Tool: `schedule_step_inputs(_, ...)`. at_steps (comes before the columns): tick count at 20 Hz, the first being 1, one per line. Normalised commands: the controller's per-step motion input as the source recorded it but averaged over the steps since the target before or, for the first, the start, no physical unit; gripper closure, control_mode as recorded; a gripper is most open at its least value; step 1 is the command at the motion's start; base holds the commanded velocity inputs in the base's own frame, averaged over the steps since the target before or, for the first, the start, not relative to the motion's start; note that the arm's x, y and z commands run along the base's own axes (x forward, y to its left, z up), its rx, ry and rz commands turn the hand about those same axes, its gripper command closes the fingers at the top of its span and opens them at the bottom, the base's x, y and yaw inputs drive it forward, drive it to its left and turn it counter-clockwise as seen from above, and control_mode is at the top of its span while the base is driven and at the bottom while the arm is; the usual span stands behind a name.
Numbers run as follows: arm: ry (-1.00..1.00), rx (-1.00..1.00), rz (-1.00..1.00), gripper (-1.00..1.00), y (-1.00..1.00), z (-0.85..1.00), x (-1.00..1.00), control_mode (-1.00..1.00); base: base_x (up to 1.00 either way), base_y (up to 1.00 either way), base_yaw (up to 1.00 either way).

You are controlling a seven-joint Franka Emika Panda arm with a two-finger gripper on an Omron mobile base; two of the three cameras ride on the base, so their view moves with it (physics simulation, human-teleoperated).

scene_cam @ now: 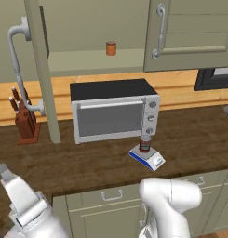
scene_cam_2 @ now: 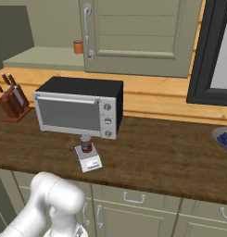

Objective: Pick the canned food and place it on the digital scale for weighing, and close the cabinet.

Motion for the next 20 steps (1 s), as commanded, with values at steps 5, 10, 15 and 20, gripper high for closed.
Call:
schedule_step_inputs(5, 0.22, 0.10, 0.00, -1.00, -0.08, 0.00, 0.48, -1.00, 0.00, 0.00, 0.00)
schedule_step_inputs(10, 0.10, 0.03, -0.08, -1.00, 0.00, 0.00, 0.25, -1.00, 0.00, 0.00, 0.00)
schedule_step_inputs(15, 0.01, 0.06, -0.30, -1.00, 0.00, 0.00, 0.00, -1.00, 0.00, 0.00, 0.00)
schedule_step_inputs(20, 0.08, 0.12, -0.35, -1.00, 0.00, 0.00, 0.00, -1.00, 0.00, 0.00, 0.00)
